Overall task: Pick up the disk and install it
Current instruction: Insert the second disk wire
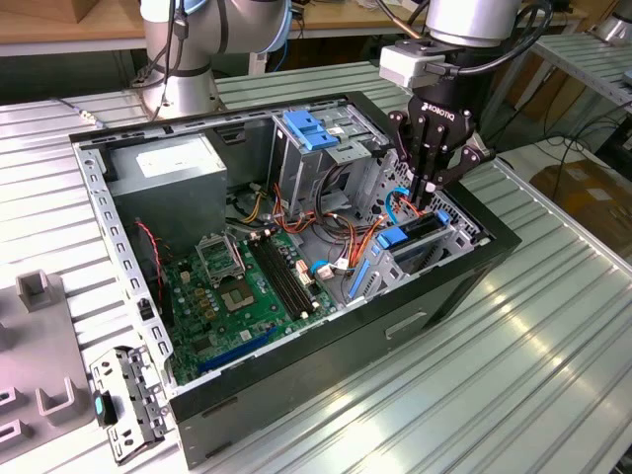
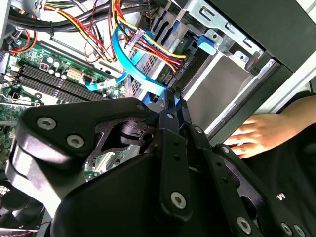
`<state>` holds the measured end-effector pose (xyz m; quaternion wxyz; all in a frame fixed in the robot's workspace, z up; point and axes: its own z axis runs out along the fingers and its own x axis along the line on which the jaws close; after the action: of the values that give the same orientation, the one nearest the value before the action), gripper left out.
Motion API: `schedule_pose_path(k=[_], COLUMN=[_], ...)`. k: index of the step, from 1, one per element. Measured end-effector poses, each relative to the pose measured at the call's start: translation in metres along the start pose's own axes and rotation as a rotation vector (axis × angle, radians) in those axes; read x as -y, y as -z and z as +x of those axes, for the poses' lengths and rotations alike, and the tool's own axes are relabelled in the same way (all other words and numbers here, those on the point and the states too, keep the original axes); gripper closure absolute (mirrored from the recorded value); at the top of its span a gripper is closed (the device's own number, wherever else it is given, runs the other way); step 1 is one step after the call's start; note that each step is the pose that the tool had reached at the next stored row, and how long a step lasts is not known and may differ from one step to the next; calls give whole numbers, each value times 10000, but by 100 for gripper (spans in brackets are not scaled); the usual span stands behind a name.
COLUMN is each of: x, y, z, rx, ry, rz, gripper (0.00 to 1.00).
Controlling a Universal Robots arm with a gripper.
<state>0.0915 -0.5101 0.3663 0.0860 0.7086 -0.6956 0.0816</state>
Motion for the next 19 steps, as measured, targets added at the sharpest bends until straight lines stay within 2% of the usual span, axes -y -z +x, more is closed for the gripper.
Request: schedule_pose_path(k=[3,5,7,8,10,11,12,15,16,17,19], x=[0,-24,-79,-88,-95,-104,-109,-126,-134,-137,-148], y=[0,-4,-10,-15,-26,-36,-40,-55,-60,-62,-76], z=[0,-1,3,8,36,60,71,112,128,135,166], rx=[0,0,31,43,102,207,265,487,620,692,901], ry=[1,-2,-26,-35,-55,-69,-75,-97,-109,-115,-135], rz=[1,12,127,167,247,304,330,420,471,499,586], gripper=[84,84,84,84,84,84,84,84,84,84,84])
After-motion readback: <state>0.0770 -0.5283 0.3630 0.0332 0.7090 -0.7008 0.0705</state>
